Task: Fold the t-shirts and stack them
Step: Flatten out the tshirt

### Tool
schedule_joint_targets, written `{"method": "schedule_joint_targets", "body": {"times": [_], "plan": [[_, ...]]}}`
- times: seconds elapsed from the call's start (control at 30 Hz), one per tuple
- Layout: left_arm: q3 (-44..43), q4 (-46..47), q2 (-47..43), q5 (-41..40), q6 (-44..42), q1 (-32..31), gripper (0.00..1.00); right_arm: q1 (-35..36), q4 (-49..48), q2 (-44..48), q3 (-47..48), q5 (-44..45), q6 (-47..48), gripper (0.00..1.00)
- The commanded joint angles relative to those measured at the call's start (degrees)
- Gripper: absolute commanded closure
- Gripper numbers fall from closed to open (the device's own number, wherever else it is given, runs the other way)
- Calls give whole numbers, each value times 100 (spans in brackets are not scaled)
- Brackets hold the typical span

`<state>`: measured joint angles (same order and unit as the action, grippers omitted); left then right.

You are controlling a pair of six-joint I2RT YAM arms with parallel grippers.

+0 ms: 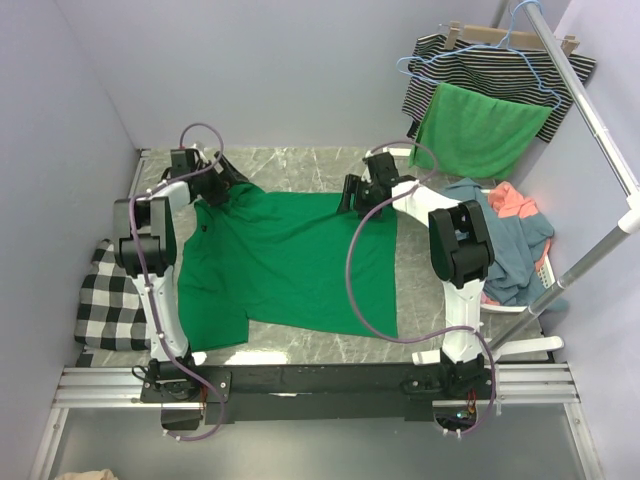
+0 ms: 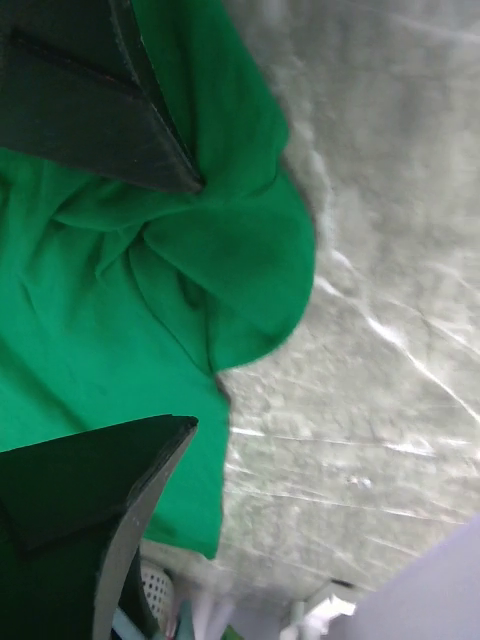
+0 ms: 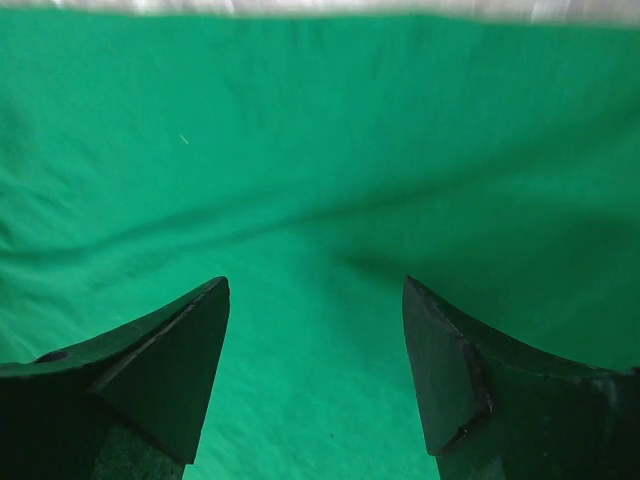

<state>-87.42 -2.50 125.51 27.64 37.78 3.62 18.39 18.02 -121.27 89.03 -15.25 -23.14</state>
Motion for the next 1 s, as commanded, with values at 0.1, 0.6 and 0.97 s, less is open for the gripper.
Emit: {"method": "schedule_joint_targets", "body": {"times": [0.1, 0.6, 0.97], "plan": [[-899, -75, 377, -21, -183, -1, 2, 68, 8, -89, -281, -76, -7, 24], [-2588, -1078, 1222, -1420, -956, 60, 2, 94, 448, -301, -412, 505, 37, 26], [-3106, -2358, 1309, -1270, -2582, -230, 9, 94, 422, -292, -413, 523, 134, 25]]}}
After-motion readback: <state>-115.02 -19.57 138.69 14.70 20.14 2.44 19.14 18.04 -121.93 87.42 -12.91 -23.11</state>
